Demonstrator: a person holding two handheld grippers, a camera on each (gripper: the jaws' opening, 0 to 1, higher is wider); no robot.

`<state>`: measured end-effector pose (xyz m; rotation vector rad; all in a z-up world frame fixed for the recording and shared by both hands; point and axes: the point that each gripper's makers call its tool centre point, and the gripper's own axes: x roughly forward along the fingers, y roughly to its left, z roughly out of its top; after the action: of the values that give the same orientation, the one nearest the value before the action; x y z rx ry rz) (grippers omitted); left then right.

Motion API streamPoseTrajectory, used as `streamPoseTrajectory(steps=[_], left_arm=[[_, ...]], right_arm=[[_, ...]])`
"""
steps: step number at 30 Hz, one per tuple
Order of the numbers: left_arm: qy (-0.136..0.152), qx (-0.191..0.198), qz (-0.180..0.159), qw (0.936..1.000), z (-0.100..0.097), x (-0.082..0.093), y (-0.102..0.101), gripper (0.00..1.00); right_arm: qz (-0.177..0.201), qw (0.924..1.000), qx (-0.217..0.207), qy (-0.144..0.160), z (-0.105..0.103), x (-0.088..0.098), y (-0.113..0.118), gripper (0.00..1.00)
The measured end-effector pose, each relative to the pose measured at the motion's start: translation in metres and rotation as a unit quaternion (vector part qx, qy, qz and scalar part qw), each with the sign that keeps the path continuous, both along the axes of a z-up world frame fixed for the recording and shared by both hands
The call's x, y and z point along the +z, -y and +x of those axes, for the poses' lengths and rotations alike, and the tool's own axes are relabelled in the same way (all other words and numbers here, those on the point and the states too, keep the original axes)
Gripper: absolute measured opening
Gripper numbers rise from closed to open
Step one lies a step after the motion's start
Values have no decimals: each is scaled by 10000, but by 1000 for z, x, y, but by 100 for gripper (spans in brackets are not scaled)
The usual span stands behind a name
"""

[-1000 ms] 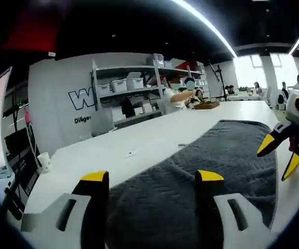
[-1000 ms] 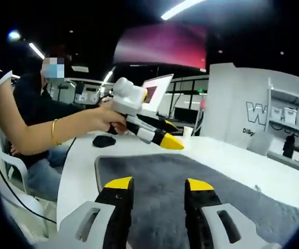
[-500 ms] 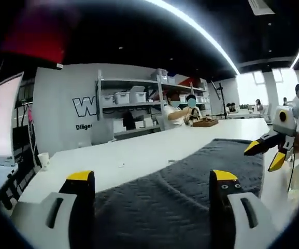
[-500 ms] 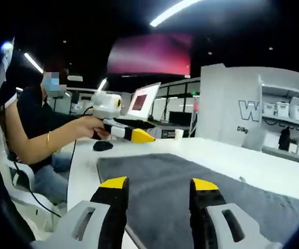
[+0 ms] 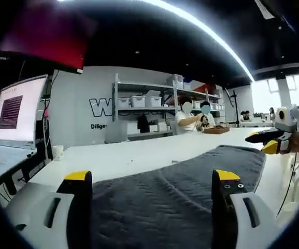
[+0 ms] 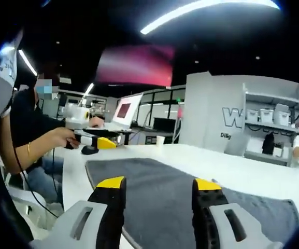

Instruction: Open the folded towel by lifting each exposed corner and separating the folded layers until the towel lies flat within the target outline without major curled edges

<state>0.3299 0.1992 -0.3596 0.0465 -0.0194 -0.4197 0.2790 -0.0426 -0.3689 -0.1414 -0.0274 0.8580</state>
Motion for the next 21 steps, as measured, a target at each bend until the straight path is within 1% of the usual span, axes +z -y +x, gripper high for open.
streamPoseTrajectory(steps=[4,5,11,13,14,17,18,19,21], left_arm=[[47,43,-19,10000,-6,4,-1,94],[64,27,-11,10000,-10,5,2,94],[62,-7,36,10000,-17,5,8,93],[98,-14,2,10000,-18,6,9,94],[119,80,-148,9998,-17,6,5,94],[98,133,-132,9998,-17,4,4,95],[44,78,-77,9999,-18,1,7,95],[21,66,-74,9999,-19,0,8,95],[1,13,-48,10000,-22,-1,11,96]], right_arm=[[-51,9997,-245,-54,4,-2,17,51],[-37,9996,-275,-43,4,-1,20,52],[1,9991,-426,9,2,4,39,52],[-27,9989,-460,20,1,3,44,52],[-97,9987,-494,24,0,1,51,52],[-183,9981,-581,-68,-2,-3,65,53],[-199,9978,-631,-63,-3,-3,70,54],[-200,9977,-649,-49,-3,-3,72,55],[-218,9973,-706,-2,-6,-1,85,55]])
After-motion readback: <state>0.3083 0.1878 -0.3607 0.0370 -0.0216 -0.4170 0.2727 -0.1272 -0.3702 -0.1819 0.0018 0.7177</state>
